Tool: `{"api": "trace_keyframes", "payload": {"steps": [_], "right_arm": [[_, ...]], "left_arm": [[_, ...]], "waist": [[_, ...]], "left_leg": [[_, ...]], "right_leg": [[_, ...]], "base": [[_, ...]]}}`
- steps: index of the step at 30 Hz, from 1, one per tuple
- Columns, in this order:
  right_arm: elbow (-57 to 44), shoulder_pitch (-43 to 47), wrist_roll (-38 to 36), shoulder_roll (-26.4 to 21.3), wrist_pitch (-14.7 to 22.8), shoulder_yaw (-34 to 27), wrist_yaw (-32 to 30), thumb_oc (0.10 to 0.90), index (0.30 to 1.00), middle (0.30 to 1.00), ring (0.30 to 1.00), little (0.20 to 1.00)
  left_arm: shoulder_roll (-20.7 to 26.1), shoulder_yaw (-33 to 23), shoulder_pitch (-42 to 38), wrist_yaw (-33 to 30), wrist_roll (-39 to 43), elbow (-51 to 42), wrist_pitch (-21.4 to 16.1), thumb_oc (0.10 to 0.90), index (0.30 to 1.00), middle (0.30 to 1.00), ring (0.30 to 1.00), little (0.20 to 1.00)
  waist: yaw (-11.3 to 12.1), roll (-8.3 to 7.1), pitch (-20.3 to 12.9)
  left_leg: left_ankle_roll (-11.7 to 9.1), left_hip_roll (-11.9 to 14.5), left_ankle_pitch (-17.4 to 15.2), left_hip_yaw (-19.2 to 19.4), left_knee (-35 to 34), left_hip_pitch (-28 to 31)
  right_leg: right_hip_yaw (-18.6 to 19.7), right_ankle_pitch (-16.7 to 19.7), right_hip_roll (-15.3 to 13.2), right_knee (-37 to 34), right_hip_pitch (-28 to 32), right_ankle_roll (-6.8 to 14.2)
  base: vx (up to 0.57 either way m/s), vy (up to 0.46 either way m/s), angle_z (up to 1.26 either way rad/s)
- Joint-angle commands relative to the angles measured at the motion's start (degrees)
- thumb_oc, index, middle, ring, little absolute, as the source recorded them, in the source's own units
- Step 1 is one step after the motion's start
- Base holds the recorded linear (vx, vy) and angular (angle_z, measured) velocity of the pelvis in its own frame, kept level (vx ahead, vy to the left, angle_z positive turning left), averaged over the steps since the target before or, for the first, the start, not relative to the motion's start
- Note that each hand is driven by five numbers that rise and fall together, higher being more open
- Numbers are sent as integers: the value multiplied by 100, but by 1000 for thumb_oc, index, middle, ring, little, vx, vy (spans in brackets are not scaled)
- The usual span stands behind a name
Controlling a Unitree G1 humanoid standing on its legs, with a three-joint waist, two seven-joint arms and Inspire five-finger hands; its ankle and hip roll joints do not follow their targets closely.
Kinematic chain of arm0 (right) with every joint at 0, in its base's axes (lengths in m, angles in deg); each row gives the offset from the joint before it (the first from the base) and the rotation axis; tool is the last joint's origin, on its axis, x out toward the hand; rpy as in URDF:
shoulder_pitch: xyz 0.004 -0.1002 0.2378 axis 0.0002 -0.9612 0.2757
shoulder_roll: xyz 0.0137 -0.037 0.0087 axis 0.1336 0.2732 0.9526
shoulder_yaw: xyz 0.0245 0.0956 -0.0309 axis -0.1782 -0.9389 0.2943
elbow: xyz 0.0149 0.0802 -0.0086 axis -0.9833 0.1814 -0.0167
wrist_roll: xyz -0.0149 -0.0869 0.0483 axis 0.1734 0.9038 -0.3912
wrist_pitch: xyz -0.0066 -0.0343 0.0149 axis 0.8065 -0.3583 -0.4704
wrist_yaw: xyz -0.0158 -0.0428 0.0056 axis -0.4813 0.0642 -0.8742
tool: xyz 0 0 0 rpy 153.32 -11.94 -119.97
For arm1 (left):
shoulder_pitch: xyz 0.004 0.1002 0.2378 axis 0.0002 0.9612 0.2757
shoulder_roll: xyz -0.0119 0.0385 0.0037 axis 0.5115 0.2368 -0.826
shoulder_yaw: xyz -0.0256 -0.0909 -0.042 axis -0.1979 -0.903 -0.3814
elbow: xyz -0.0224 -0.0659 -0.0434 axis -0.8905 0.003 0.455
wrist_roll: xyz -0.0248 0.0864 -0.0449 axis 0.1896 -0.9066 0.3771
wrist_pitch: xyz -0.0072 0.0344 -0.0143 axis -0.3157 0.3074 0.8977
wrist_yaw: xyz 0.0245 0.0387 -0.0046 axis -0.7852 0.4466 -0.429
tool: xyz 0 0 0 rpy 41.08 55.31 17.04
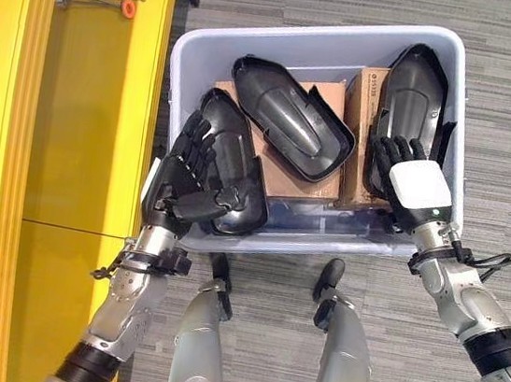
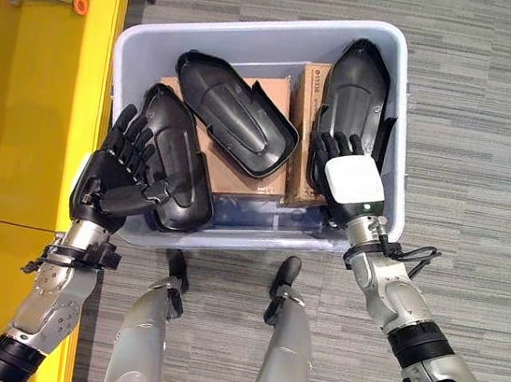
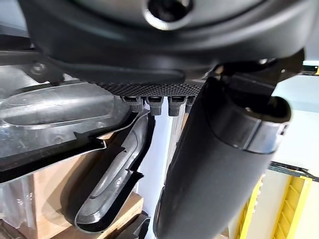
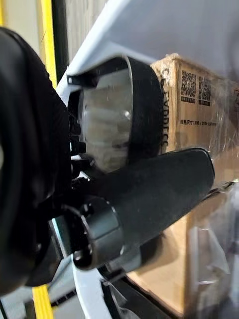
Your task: Move parts from the plastic box to the shelf.
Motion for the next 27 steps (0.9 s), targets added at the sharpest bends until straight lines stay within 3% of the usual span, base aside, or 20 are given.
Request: {"api": "trace_keyframes", "payload": {"steps": [1, 5, 10, 11, 12, 16, 23, 27], "right_arm": [[-755, 352, 77, -171, -62, -4, -396, 900, 1000, 1000, 1000, 1000], [-579, 314, -364, -51, -646, 71, -359, 900, 1000, 1000, 1000, 1000], [-157, 318, -713, 125, -862, 74, -491, 900, 1000, 1000, 1000, 1000], [-26, 286, -819, 175, -906, 89, -568, 900, 1000, 1000, 1000, 1000], [221, 373, -899, 256, -973, 82, -704, 900, 1000, 1000, 1000, 1000], [750, 462, -1198, 397, -1138, 118, -992, 900, 1000, 1000, 1000, 1000], [1492, 857, -1730, 543, -1015, 61, -1287, 900, 1000, 1000, 1000, 1000], [1639, 1006, -2210, 625, -1330, 44, -1138, 900, 1000, 1000, 1000, 1000]], "left_arm": [[268, -66, -163, 131, -31, -695, -556, 900, 1000, 1000, 1000, 1000], [235, -26, -164, 95, -62, -679, -620, 900, 1000, 1000, 1000, 1000], [200, -3, -168, 106, -47, -624, -664, 900, 1000, 1000, 1000, 1000], [179, 23, -137, 120, -56, -596, -667, 900, 1000, 1000, 1000, 1000], [166, 33, -218, 130, -71, -532, -691, 900, 1000, 1000, 1000, 1000], [81, 90, -280, 99, -134, -437, -703, 900, 1000, 1000, 1000, 1000], [17, 184, -559, -36, -182, -271, -829, 900, 1000, 1000, 1000, 1000], [-4, 226, -675, -196, -233, -273, -829, 900, 1000, 1000, 1000, 1000]], "waist": [[-16, 83, -94], [-11, 92, -94], [8, 128, -94], [11, 136, -94], [25, 155, -94], [49, 214, -94], [80, 371, -94], [89, 432, -94]], "left_leg": [[49, -119, -478, 11, 275, -117], [49, -127, -480, 20, 251, -125], [50, -133, -481, 14, 238, -150], [-5, -154, -619, -43, 279, -51], [46, -135, -492, 1, 262, -193], [3, -175, -655, -68, 377, -229], [63, -235, -819, -199, 899, -947], [145, -279, -1046, -317, 1481, -1560]], "right_leg": [[-248, -840, -24, 551, 159, 401], [-248, -851, -17, 526, 157, 394], [-251, -859, -22, 539, 124, 381], [-214, -986, -42, 599, 219, 443], [-268, -861, -43, 568, 81, 383], [-247, -995, -70, 715, 30, 428], [-231, -1069, -126, 1223, -664, 361], [-170, -1218, -180, 1799, -1244, 281]], "base": [[0, 0, 0], [0, 0, 0], [15, 3, 0], [0, 0, 0], [78, 2, 2], [21, -3, 1], [-40, 19, 3], [-52, 24, 5]]}}
